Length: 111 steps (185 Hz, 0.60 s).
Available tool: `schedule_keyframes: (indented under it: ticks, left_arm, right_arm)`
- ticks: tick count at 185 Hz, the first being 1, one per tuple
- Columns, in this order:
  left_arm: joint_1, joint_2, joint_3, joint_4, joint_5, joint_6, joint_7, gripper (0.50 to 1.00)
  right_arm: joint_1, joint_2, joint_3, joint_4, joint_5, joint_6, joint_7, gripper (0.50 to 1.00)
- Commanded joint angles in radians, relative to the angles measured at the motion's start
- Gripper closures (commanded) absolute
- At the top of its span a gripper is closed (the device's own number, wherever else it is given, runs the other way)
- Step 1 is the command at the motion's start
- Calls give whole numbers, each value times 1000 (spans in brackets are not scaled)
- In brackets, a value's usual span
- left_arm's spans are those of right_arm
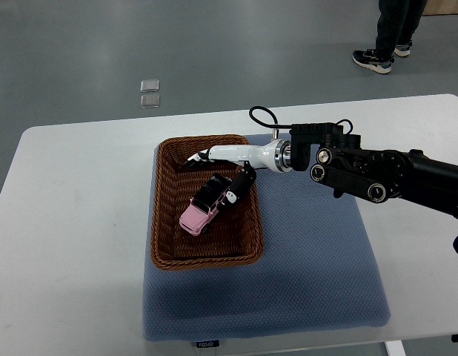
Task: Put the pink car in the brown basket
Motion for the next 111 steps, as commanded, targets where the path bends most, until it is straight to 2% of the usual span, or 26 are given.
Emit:
schedule_keyframes:
  ticks: [1, 17, 43, 75, 111]
  left_arm:
    - [1, 0, 0, 0, -1, -1, 0, 500]
    - [-1, 0, 0, 0, -1, 1, 0, 500]
    - [-1, 0, 0, 0, 1, -1, 0, 500]
    - [1, 0, 1, 0, -1, -1, 0, 500]
    - [1, 0, 1, 0, 1, -1, 0, 500]
  right_arm:
    - [5, -9, 13, 0, 12, 0, 0, 587]
    - [8, -20, 61, -2, 26, 0, 0, 587]
    - [-24, -37, 258, -11, 83, 16, -1, 587]
    - [-177, -41, 518, -12, 282, 16, -1, 587]
    - [-389, -18, 775, -12, 666, 11, 0, 587]
